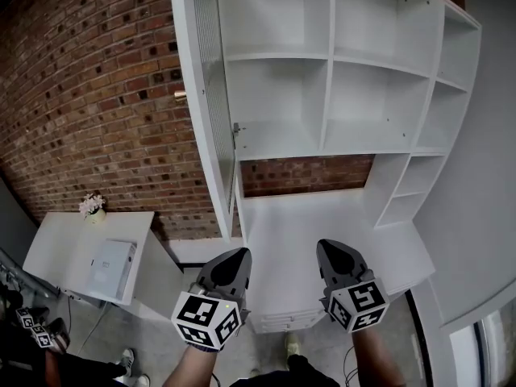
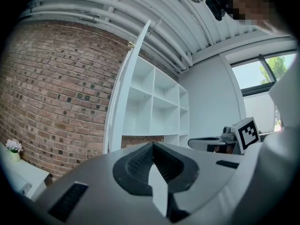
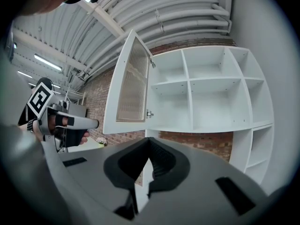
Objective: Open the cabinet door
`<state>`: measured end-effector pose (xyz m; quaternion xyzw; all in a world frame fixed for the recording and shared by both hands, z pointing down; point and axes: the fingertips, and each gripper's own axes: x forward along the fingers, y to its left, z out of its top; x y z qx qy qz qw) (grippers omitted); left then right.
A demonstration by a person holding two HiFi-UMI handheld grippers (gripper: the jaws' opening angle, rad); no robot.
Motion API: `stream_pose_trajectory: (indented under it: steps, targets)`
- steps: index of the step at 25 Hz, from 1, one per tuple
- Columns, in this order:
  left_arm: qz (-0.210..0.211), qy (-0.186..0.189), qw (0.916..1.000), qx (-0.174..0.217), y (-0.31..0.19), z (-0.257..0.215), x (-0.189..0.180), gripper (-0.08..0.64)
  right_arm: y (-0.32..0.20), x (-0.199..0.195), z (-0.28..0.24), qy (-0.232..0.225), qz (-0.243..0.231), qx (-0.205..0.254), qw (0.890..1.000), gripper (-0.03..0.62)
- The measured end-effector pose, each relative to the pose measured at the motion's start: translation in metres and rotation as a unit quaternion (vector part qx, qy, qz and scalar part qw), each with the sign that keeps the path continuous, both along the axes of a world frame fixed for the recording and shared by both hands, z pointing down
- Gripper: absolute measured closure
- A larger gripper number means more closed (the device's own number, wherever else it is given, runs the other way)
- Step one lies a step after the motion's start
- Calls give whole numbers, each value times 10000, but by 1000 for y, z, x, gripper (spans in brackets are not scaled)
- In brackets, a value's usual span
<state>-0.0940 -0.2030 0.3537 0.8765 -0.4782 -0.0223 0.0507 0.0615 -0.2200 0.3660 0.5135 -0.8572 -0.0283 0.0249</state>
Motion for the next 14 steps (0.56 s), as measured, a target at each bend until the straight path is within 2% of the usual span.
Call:
stream_pose_trajectory:
  steps: [14]
  targets:
    - [-83,26,9999,-83,0,9,-11,554,-1,-10,2,35,-44,45,10000,589]
